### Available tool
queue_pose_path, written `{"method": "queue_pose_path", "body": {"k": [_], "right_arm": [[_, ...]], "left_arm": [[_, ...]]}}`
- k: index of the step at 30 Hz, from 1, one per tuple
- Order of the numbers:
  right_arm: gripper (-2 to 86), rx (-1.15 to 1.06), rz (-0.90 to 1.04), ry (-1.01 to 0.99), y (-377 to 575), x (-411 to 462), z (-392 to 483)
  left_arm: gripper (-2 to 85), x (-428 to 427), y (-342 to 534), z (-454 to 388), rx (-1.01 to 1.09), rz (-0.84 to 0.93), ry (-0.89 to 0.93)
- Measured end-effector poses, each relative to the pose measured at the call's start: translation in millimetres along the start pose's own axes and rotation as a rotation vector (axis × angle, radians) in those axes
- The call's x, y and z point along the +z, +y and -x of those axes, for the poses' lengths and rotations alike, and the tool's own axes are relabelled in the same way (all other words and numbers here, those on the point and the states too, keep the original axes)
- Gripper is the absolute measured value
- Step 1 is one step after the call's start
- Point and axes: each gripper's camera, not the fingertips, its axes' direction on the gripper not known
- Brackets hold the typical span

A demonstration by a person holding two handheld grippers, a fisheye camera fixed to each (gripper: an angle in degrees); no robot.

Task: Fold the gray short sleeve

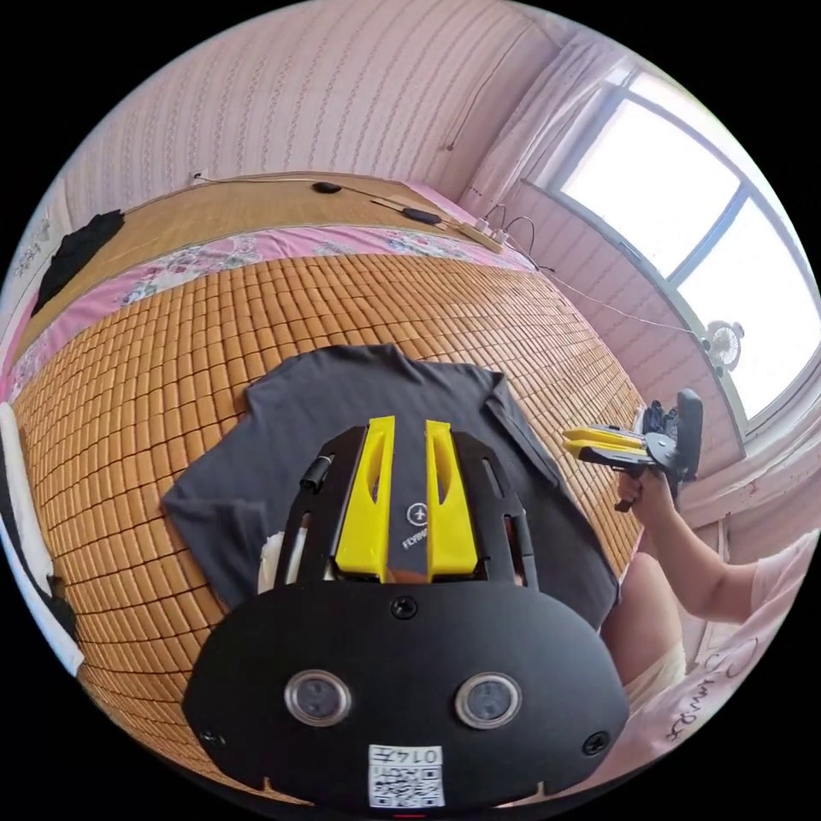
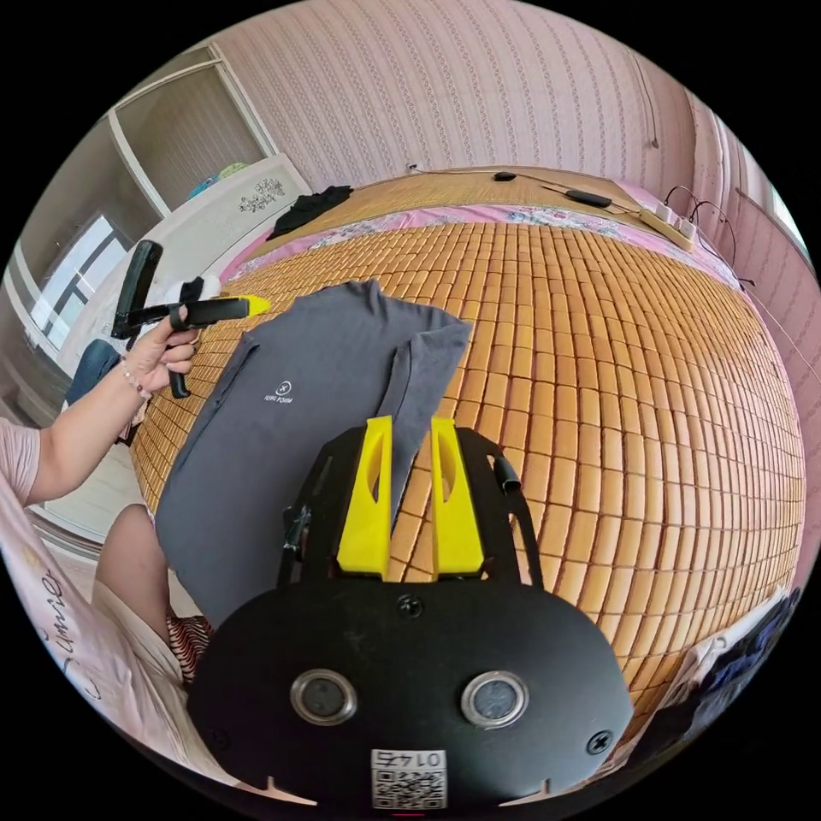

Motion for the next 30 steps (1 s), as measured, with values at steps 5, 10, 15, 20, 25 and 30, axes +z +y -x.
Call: {"method": "queue_pose_path", "body": {"k": [5, 10, 15, 20, 25, 30], "right_arm": [[11.4, 0.051, 0.039, -0.007, -68, 45, -39], [10.8, 0.081, 0.085, -0.049, -101, 75, -54], [2.6, 0.068, 0.091, -0.057, -113, 84, -56], [0.8, 0.059, 0.119, -0.092, -125, 90, -64], [0.7, 0.083, 0.115, -0.095, -135, 91, -77], [0.7, 0.117, 0.075, -0.114, -145, 86, -91]], "left_arm": [[6.5, -33, 49, 93, -0.171, 0.001, -0.138], [8.4, -21, 61, 130, -0.256, 0.02, -0.116], [10.5, 0, 56, 148, -0.306, 0.08, -0.145], [10.2, 2, 55, 168, -0.34, 0.063, -0.128], [5.7, 5, 48, 169, -0.245, 0.121, -0.187], [-0.6, -4, 41, 180, -0.231, 0.081, -0.096]]}}
